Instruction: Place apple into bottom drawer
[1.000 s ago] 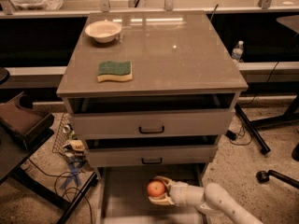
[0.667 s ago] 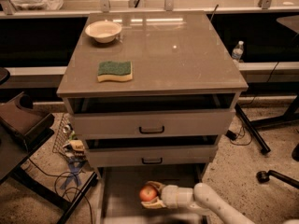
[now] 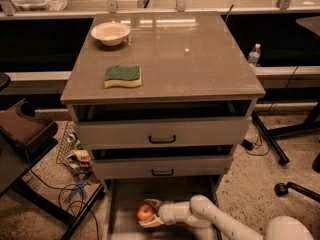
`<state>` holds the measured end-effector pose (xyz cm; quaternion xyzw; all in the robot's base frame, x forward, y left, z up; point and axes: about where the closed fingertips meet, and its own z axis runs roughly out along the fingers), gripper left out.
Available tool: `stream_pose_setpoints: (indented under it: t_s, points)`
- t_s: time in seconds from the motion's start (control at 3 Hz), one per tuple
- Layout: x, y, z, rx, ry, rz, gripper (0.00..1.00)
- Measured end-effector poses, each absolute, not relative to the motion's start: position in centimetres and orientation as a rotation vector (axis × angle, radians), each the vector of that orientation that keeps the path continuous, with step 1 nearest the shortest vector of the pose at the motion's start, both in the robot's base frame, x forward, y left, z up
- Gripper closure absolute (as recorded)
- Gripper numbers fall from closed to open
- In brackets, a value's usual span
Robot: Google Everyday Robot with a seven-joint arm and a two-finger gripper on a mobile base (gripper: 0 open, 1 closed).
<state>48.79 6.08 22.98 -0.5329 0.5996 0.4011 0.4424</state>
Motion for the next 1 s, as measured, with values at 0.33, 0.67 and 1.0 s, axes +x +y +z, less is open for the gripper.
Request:
stream_pose_setpoints:
  t_s: [0.33, 0.67, 1.0]
  points:
    - [48.8, 7.5, 21.7, -1.348, 1.493, 1.000, 1.00]
    - [48.8, 8.3, 21.1, -1.361, 1.495, 1.003, 1.00]
    - [48.6, 8.5, 21.1, -1.361, 1.492, 1.010, 0.74]
